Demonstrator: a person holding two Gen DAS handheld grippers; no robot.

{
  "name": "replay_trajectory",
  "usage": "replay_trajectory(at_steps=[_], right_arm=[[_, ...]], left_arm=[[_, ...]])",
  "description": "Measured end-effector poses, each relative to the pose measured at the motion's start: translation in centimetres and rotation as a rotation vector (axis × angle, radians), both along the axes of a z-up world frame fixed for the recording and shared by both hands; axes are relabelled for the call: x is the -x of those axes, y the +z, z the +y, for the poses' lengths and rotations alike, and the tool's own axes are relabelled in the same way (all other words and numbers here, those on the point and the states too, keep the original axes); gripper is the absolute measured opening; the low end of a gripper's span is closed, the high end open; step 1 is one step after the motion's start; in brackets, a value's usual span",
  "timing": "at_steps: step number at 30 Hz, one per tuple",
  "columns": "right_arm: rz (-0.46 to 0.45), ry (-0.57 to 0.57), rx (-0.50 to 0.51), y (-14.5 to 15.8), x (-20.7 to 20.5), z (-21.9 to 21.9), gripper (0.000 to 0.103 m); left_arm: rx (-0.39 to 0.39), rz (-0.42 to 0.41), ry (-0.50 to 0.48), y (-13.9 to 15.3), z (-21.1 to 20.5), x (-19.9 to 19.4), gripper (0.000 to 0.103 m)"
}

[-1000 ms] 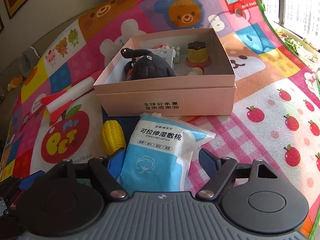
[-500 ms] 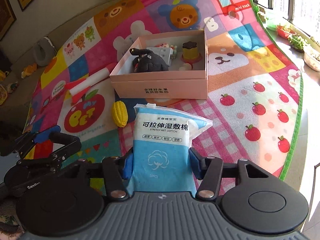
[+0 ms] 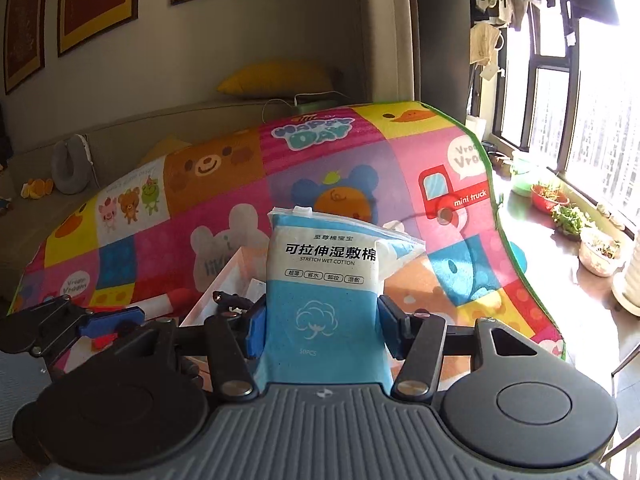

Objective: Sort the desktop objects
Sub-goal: 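Carry the tissue pack with right while left carries the black stick over the box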

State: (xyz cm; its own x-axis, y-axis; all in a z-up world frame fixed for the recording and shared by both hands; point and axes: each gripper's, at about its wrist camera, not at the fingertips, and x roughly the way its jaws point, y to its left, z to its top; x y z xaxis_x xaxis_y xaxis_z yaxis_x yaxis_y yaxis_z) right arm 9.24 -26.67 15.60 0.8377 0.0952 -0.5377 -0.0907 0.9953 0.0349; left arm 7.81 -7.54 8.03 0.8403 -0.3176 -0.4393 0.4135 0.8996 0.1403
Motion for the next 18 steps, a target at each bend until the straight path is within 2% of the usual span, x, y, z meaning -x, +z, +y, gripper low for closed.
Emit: replay_trajectory(at_steps=[3,4,5,7,9,10,11,13,14,16,18], right_arm=[[0.079,0.016,-0.024,-2.4,-4.5,0.2,0.056],[0.111,0.025,-0.034,-3.1,-5.6,0.1,0.06],[0.141,0.03,-0.046,-4.0,-6.5,0.0,0.07],[0.137,0.021,-0.071,-4.6,-7.0,-0.6,0.077],[0.101,0.012,-0.102,-4.5,-6.7,-1.6,0.077],[0.089,0.007,-0.111,-4.4,-6.6,-1.9,0.071],[0.074,0.001,-0.114,-4.3,-6.6,-2.3,0.053],[0.082,0.015,-0.11,-4.4,-6.8,-2.4,0.029],[0.1,0.027,-0.121,-4.7,-7.0,-2.4,0.026],[0.168,0.069,-0.155,-6.0,-7.2,-2.0,0.024],[0.241,0.061,-0.176,-7.9,-7.1,-1.7,0.024]], left_arm=[[-0.012,0.008,0.01,0.0,0.5,-1.4,0.081],[-0.015,0.01,0.017,-0.1,0.8,-1.9,0.081],[-0.015,0.014,0.024,-0.2,1.1,-2.2,0.081],[-0.009,0.028,0.036,-0.5,1.5,-3.0,0.081],[0.003,0.047,0.048,-0.9,1.9,-3.9,0.081],[0.009,0.056,0.051,-1.0,1.9,-4.4,0.081],[0.015,0.063,0.053,-1.1,2.0,-4.8,0.081],[0.027,0.071,0.057,-1.1,2.0,-5.4,0.081],[0.031,0.069,0.058,-1.0,1.9,-5.6,0.081],[0.033,0.055,0.063,-0.6,1.9,-5.9,0.081],[0.039,0.046,0.066,-0.1,2.0,-6.2,0.081]])
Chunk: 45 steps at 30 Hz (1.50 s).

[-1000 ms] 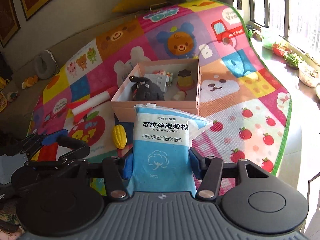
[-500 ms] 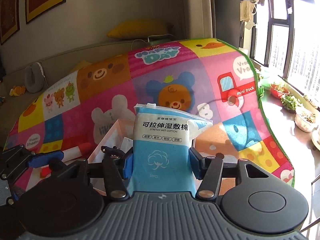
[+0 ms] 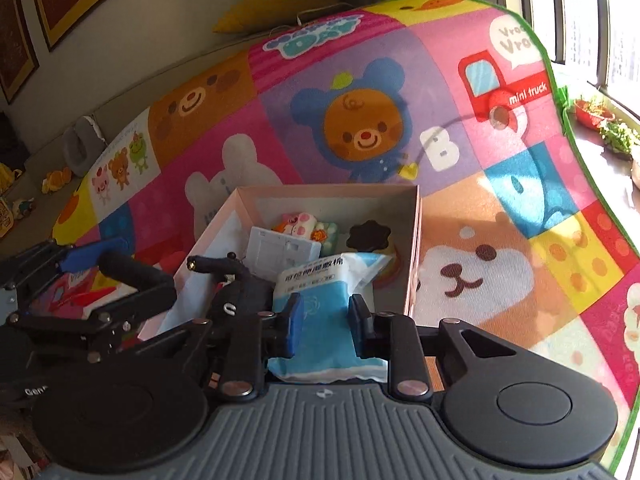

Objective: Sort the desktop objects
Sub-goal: 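Carry the tissue pack with right while left carries the black stick over the box, then open both grippers to drop the stick and tissue pack into the box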

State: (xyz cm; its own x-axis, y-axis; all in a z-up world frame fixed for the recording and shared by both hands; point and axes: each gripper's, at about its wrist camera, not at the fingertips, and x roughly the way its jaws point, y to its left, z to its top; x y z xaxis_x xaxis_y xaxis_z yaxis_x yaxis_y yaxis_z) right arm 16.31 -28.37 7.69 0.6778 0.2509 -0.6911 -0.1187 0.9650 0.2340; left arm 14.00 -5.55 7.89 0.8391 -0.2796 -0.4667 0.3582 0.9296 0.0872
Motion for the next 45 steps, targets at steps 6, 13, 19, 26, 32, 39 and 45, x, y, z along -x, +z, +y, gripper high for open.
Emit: replay_trajectory(at_steps=[6,13,19,26,32,39,45], right_arm=[[0.006,-0.031,0.007,-2.7,1.3,1.4,0.019],[-0.289,-0.106,0.096,-0.2,7.8,1.5,0.057],[-0.34,-0.12,0.17,-0.4,11.2,1.4,0.08],[-0.31,-0.109,0.192,-2.7,14.1,2.1,0.101],[-0.228,-0.054,0.21,-4.7,14.8,4.5,0.103],[-0.194,-0.019,0.241,-5.9,16.3,8.3,0.103],[-0.175,-0.017,0.264,-6.5,17.2,10.4,0.103]], left_arm=[[0.038,0.046,-0.007,-0.1,-0.9,-1.5,0.081],[0.06,0.06,-0.029,-0.4,-2.5,-3.2,0.081],[0.173,0.02,0.007,1.2,-2.8,-6.1,0.097],[0.122,0.014,0.111,-0.4,2.3,-1.8,0.102],[0.074,0.121,0.167,-4.3,6.5,4.8,0.103],[-0.055,0.148,0.179,-7.5,7.3,10.9,0.103],[-0.053,0.178,0.198,-8.9,8.3,13.3,0.103]])
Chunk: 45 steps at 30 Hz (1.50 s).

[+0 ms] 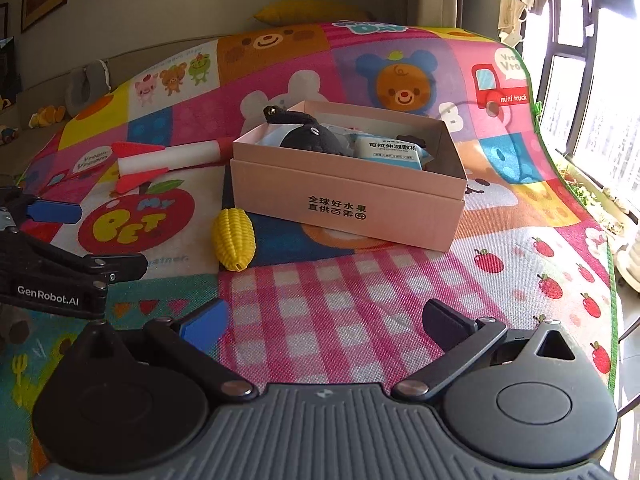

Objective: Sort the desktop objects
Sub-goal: 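Open both grippers to drop the stick and tissue pack into the box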

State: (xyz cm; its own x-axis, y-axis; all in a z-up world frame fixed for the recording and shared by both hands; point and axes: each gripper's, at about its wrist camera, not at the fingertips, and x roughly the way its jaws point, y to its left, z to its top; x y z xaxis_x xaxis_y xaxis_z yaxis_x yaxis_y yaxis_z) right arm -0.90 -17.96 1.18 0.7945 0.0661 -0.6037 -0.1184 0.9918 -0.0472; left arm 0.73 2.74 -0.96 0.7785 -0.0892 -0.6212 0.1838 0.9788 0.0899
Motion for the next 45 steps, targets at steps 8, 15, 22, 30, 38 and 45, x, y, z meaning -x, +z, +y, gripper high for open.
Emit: replay_trajectory(at_steps=[8,15,22,30,38,45], right_arm=[[0.057,-0.027,0.019,-1.0,-0.4,0.6,0.103],[0.117,-0.052,-0.033,-1.5,-1.2,-0.3,0.103],[0.127,-0.043,-0.038,-1.4,-1.5,-0.4,0.103],[0.023,0.073,-0.011,0.4,-2.9,2.4,0.103],[-0.082,-0.04,0.281,0.2,-5.2,3.5,0.102],[-0.025,-0.022,0.025,1.2,-4.9,0.9,0.102]], left_arm=[[0.089,0.064,0.077,-0.8,2.0,-0.6,0.103],[0.075,0.058,0.078,-0.9,1.8,-0.6,0.103],[0.08,0.054,0.078,-0.9,1.7,-0.6,0.103],[0.079,0.051,0.085,-0.9,1.7,-0.3,0.103],[0.086,0.047,0.114,-0.9,2.1,-0.4,0.103],[0.086,0.047,0.114,-0.9,2.1,-0.4,0.103]])
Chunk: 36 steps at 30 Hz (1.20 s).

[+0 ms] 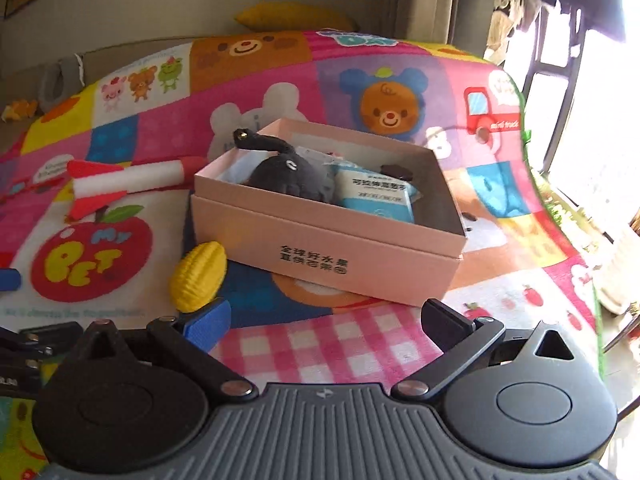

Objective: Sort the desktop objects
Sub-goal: 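Open both grippers to drop the stick and tissue pack into the box, then grasp the yellow corn toy with the right gripper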

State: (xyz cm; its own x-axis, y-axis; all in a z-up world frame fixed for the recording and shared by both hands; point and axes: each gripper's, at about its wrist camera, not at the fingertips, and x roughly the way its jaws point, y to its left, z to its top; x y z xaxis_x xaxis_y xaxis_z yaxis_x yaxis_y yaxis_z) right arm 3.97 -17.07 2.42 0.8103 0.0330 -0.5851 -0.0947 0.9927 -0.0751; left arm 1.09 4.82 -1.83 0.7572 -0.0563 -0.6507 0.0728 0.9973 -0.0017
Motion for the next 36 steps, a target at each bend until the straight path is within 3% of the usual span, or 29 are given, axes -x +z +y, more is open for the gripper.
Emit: replay_trajectory(at_steps=[6,8,10,12,21,24,28,30,32,36], right_arm=[[0.074,0.134,-0.079,0.0,-3.1,3.0,0.085],[0.139,0.142,-0.115,-0.5,-4.8,3.4,0.061],[0.2,0.151,-0.14,-1.0,-6.0,3.8,0.048],[0.192,0.153,-0.115,-0.9,-5.6,4.3,0.032],[0.15,0.113,-0.087,-0.4,0.2,-0.1,0.032],[0.147,0.062,-0.092,-1.0,2.0,-2.5,0.032],[0.124,0.007,-0.103,-1.6,3.0,-4.5,0.035],[0.111,-0.01,-0.132,-1.8,3.3,-5.4,0.047],[0.089,-0.024,-0.171,-2.0,3.5,-6.0,0.067],[0.066,-0.037,-0.207,-2.0,3.7,-6.6,0.075]], left_arm=[[0.001,0.0,0.0,0.0,0.0,0.0,0.103],[0.004,-0.001,0.0,0.0,0.1,0.0,0.103],[0.007,-0.001,-0.001,0.0,0.1,0.0,0.103],[0.005,-0.001,-0.003,0.0,0.1,0.0,0.103],[0.007,-0.003,-0.004,0.1,0.2,-0.1,0.103],[0.02,-0.071,0.01,1.1,0.9,-1.2,0.103],[-0.115,-0.185,0.034,3.0,0.9,-4.9,0.102],[-0.197,-0.213,0.046,3.3,0.9,-7.3,0.099],[-0.28,-0.22,0.024,3.2,0.6,-9.3,0.09],[-0.391,-0.188,-0.052,2.0,-0.4,-12.2,0.089]])
